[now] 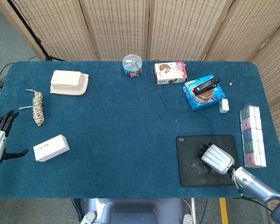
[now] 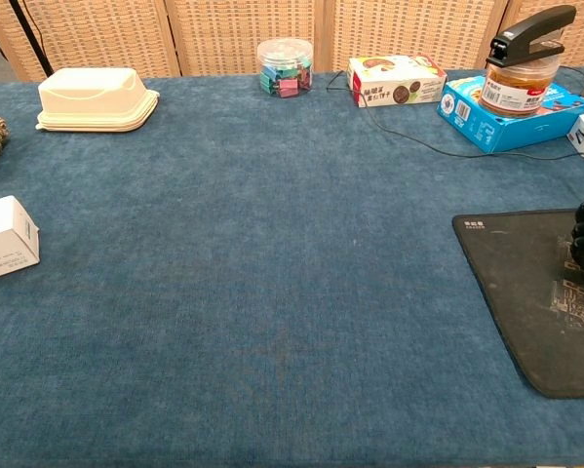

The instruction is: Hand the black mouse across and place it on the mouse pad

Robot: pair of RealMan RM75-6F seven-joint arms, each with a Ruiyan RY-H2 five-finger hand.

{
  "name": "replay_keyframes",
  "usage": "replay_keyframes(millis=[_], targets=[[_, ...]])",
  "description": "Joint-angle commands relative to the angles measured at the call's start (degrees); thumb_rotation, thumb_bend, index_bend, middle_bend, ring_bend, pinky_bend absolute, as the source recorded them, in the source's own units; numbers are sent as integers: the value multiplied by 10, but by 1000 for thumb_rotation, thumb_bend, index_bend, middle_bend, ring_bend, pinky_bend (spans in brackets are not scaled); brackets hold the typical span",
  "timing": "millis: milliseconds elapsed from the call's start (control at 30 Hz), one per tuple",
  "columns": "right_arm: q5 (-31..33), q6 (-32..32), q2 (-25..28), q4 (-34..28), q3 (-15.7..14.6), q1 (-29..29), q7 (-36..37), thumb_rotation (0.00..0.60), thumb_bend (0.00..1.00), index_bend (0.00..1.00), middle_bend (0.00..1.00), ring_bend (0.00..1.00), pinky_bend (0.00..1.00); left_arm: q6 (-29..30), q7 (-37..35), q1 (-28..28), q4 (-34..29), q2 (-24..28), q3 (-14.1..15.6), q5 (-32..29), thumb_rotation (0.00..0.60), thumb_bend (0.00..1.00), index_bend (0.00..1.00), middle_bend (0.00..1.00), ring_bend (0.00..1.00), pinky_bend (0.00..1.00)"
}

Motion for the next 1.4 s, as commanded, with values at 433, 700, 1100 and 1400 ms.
replay_keyframes(millis=[433,700,1100,1400], targets=[[-9,-22,13,-24,-4,4,20,600,484,200,223,206,325,-4,3,-2,-1,0,0,-2,600,87,0,0,0,0],[-18,-9,28,-52,1,0,-6,600,485,122,140,191,312,-4,-2,-1,0,2,-1,-4,600,88,0,0,0,0],[-23,10,81,-112,0,-25,-69,600,490,96,92,189,312,-2,-17,3,1,8,0,1,600,87,0,0,0,0],[20,102,152,-205,19,-85,-64,600,182,0,0,0,55,9,-25,15,-5,13,8,13,600,79,0,0,0,0]])
